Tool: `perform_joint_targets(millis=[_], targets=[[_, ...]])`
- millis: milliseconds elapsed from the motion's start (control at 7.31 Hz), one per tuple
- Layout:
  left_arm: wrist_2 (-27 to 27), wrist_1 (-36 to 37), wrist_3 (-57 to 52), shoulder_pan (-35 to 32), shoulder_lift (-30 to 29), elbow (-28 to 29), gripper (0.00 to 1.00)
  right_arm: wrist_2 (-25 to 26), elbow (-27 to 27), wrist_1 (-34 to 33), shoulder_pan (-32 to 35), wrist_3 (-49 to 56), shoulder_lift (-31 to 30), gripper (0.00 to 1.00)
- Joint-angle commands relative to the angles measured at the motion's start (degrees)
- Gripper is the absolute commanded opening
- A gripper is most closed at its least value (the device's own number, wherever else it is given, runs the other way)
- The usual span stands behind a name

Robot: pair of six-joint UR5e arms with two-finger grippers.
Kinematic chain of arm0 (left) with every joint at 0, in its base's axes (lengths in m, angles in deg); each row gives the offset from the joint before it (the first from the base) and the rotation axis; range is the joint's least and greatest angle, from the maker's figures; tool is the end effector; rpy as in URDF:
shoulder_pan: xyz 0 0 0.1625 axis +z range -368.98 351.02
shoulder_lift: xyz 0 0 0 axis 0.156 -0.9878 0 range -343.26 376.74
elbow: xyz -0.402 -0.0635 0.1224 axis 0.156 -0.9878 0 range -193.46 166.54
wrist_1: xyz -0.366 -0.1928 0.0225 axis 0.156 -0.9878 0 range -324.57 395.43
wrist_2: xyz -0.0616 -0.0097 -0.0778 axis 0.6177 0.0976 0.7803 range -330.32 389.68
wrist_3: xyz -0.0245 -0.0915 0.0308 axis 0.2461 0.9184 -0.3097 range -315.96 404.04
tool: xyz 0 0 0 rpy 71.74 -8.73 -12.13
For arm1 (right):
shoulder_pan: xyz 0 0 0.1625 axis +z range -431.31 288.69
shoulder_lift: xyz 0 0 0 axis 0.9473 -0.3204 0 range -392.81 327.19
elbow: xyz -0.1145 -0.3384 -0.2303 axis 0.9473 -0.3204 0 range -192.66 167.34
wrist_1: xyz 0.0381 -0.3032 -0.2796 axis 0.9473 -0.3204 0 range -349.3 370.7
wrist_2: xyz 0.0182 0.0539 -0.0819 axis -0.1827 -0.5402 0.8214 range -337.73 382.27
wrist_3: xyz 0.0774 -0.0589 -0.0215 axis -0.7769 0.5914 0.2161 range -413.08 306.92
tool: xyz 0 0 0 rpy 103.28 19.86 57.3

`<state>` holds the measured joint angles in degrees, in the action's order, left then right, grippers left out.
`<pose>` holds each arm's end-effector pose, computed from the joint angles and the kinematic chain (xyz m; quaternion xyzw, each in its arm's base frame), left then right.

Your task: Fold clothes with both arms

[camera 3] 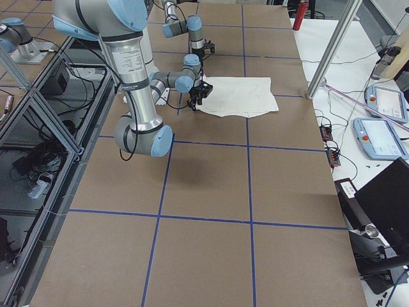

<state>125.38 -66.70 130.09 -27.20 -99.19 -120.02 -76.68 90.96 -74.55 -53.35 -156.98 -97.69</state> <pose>0.5442 -0.3091 0.2558 0.0448 0.4582 -0.0877 0.8834 -0.5595 -0.3051 0.3047 -0.0593 -0.3717 0.2264 0.8984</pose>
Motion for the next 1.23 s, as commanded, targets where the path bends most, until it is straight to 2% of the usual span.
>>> perform_joint_targets(millis=[0,684,1095], targets=[[-0.1,0.0,0.0,0.0,0.1,0.2,0.0,0.0,0.0,-0.1,0.0,0.0,0.3,0.02],[-0.2,-0.1,0.0,0.0,0.1,0.2,0.0,-0.5,0.2,0.2,1.4,0.3,1.1,0.0],[0.1,0.0,0.0,0.2,0.5,-0.8,0.0,-0.5,4.0,0.2,1.7,0.2,0.4,0.0]])
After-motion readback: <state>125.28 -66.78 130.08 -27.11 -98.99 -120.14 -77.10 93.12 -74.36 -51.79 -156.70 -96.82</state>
